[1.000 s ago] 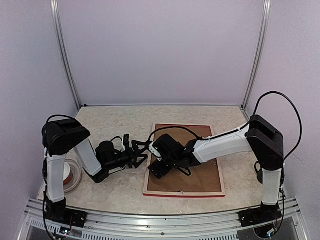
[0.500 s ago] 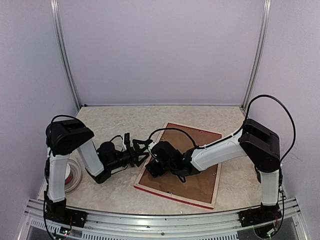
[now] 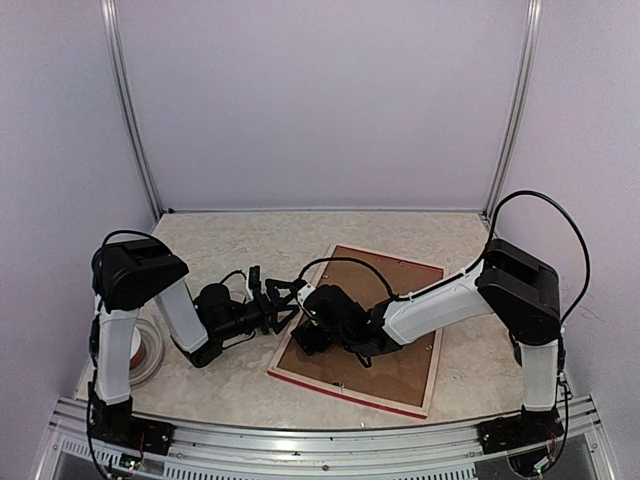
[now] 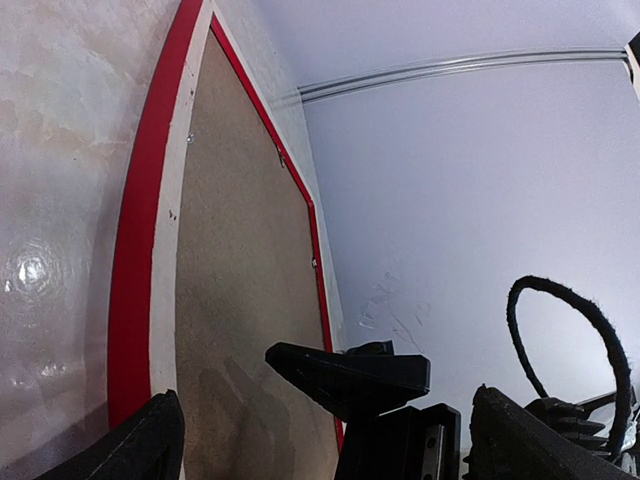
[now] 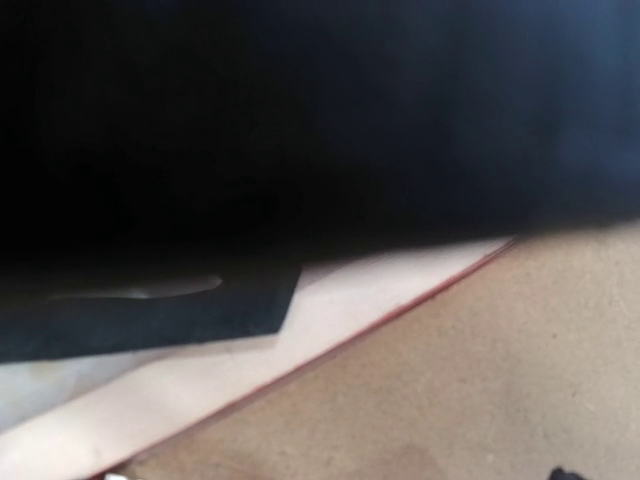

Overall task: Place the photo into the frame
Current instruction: Press the fastener onto the backboard.

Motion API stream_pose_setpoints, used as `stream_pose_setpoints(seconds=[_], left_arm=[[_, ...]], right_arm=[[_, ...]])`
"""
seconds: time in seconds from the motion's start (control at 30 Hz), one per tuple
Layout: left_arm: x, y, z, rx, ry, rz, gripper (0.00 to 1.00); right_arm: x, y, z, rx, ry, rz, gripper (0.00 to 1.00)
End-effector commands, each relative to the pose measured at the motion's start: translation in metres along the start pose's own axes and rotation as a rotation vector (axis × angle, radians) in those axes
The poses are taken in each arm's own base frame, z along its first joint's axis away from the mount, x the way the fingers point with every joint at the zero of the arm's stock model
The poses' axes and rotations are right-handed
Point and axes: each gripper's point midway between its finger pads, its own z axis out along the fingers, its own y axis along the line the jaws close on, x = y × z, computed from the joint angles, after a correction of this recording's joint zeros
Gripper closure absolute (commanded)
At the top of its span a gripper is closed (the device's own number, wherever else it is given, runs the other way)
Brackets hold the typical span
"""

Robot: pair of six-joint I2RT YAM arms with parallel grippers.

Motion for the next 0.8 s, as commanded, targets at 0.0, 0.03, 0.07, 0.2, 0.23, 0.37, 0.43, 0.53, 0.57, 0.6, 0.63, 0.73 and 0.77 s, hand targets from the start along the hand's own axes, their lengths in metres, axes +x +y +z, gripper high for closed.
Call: stream_pose_setpoints(seconds=[0.0,0.03,0.07,0.2,0.23,0.37,0.43,0.53,0.57,0.6,0.63,0.73,0.77], left_arm=[[0.037,-0.011,0.002,0.048,0.139,-0.028,0.01],[0.036,-0.012,0.003,0.05,0.138,-0.028,0.01],[0.036,-0.012,0.003,0.051,0.137,-0.028,0.01],[0.036,-0.012,0.003,0.051,0.136,-0.028,0.01],[0.036,-0.013,0.003,0.053,0.136,-0.028,0.01],[0.036,-0.013,0.003,0.053,0.137,-0.03,0.01],[0.036,-0.012,0.004,0.053,0.138,-0.032,0.01],[0.036,-0.012,0.004,0.054,0.139,-0.031,0.01],[0.036,-0.012,0.004,0.053,0.138,-0.032,0.01],[0.037,-0.011,0.004,0.051,0.139,-0.033,0.01],[0.037,-0.012,0.004,0.052,0.139,-0.032,0.01],[0.038,-0.012,0.004,0.052,0.142,-0.034,0.01],[0.038,-0.012,0.004,0.051,0.142,-0.034,0.01]], right_arm=[[0.096,-0.006,0.01,0.021,0.281,-0.232,0.01],[0.095,-0.006,0.008,0.016,0.283,-0.24,0.01],[0.093,-0.007,0.006,0.015,0.283,-0.247,0.01],[0.093,-0.01,-0.003,0.008,0.307,-0.287,0.01],[0.094,-0.01,-0.004,0.002,0.311,-0.294,0.01],[0.099,-0.01,-0.009,-0.015,0.339,-0.316,0.01],[0.1,-0.006,-0.011,-0.045,0.341,-0.31,0.01],[0.097,-0.004,-0.011,-0.056,0.328,-0.302,0.01],[0.096,-0.005,-0.009,-0.046,0.33,-0.305,0.01],[0.095,-0.006,-0.007,-0.03,0.333,-0.306,0.01],[0.097,-0.007,-0.005,-0.019,0.339,-0.308,0.01],[0.101,-0.009,0.003,0.014,0.353,-0.307,0.01],[0.103,-0.009,0.006,0.021,0.356,-0.306,0.01]])
